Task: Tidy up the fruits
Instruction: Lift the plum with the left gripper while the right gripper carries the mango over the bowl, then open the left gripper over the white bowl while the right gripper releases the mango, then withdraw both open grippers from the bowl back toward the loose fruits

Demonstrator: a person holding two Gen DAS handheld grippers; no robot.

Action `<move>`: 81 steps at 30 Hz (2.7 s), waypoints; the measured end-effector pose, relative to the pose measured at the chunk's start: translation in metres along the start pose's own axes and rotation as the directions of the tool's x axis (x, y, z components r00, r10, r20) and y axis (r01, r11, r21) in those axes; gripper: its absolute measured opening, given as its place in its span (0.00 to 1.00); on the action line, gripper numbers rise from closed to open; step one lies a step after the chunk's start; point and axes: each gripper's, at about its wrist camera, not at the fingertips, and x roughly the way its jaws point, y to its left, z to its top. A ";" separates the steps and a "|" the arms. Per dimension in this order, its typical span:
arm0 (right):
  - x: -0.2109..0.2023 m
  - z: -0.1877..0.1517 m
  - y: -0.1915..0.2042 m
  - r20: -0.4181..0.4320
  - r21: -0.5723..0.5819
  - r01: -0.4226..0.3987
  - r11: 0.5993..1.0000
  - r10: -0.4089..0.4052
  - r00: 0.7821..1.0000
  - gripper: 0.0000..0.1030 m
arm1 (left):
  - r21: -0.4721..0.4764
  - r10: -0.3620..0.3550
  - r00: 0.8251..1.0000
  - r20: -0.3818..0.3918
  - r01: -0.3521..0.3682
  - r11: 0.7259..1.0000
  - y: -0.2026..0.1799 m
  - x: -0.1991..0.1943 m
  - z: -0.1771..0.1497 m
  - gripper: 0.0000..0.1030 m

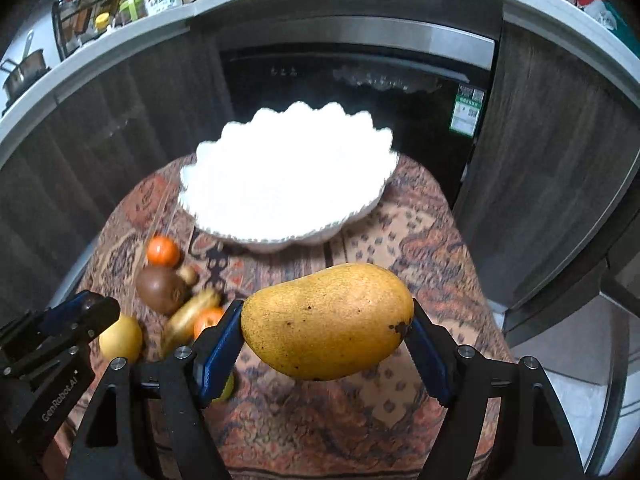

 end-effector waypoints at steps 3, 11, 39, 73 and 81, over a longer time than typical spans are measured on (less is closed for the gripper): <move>0.000 0.012 -0.001 0.022 -0.001 0.001 1.000 -0.001 1.000 0.75 | 0.012 -0.006 1.000 0.009 0.006 1.000 -0.004 0.004 0.015 0.28; 0.012 0.040 -0.004 0.050 0.008 -0.005 1.000 0.004 0.999 0.75 | 0.036 -0.016 0.999 0.042 0.014 0.999 -0.009 0.017 0.051 0.28; 0.104 0.093 -0.013 0.028 0.031 -0.048 0.998 0.048 0.998 0.75 | 0.076 -0.035 0.999 -0.029 0.037 0.996 -0.028 0.128 0.106 0.29; 0.071 0.079 -0.024 0.150 0.039 -0.020 0.999 0.014 0.989 0.90 | 0.011 0.112 0.993 0.028 -0.112 0.994 -0.015 0.082 0.076 0.83; 0.046 0.076 -0.012 0.165 0.032 -0.015 0.999 0.010 0.986 0.90 | 0.004 0.118 0.993 0.028 -0.118 0.993 -0.001 0.056 0.057 0.83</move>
